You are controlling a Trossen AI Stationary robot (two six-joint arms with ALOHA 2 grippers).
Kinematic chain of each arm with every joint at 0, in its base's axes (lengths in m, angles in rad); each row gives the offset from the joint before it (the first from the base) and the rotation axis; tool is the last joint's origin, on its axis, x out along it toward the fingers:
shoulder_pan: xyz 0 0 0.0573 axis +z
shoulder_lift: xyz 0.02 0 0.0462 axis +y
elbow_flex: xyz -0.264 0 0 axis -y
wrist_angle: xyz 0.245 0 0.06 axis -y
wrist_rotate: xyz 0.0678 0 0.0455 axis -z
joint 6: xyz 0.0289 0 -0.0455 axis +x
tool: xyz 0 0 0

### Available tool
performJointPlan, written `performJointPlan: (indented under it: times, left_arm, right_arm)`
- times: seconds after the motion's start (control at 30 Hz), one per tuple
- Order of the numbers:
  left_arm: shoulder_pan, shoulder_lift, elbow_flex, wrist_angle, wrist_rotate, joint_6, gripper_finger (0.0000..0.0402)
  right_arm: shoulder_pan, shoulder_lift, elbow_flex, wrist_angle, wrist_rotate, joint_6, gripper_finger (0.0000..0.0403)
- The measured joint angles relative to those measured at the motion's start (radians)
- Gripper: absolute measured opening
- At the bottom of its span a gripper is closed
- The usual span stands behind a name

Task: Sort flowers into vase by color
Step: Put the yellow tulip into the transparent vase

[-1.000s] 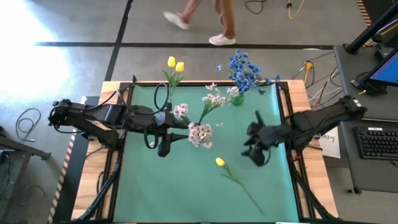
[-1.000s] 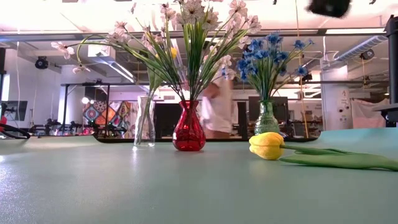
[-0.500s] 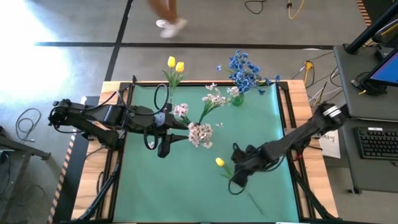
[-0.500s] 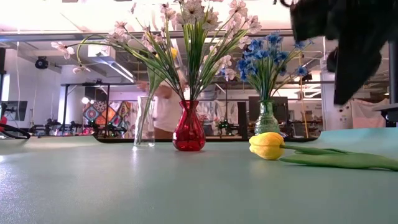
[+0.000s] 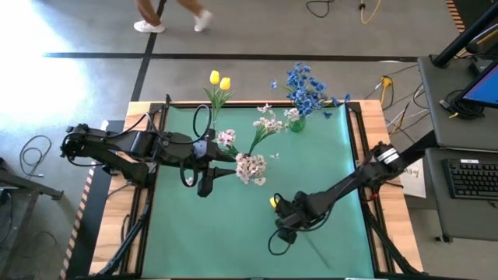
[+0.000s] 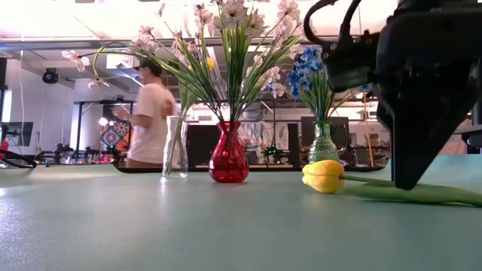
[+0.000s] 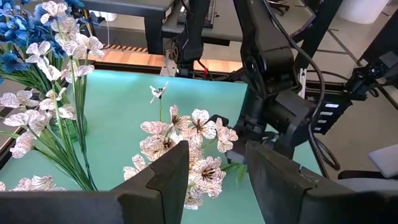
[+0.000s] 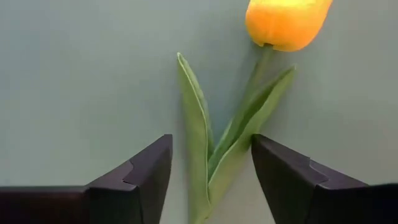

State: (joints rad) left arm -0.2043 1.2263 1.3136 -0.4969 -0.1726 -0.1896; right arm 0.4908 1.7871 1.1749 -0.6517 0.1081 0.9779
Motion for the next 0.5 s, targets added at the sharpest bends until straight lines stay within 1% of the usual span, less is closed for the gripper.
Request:
performJointPlan:
  times: [0.13,0.43,0.5]
  left_arm:
    - [0.000,0.000,0.000,0.000,0.000,0.000,0.0148]
    - [0.000,0.000,0.000,0.001,0.000,0.001,0.0148]
    - [0.000,0.000,0.000,0.001,0.000,0.001,0.0148]
  right_arm:
    - [-0.007,0.018,-0.002,0.000,-0.003,0.013,0.0165]
    - [-0.007,0.037,-0.005,0.003,0.003,0.006,0.0027]
    - [-0.007,0.033,-0.005,0.002,0.004,-0.001,0.0016]
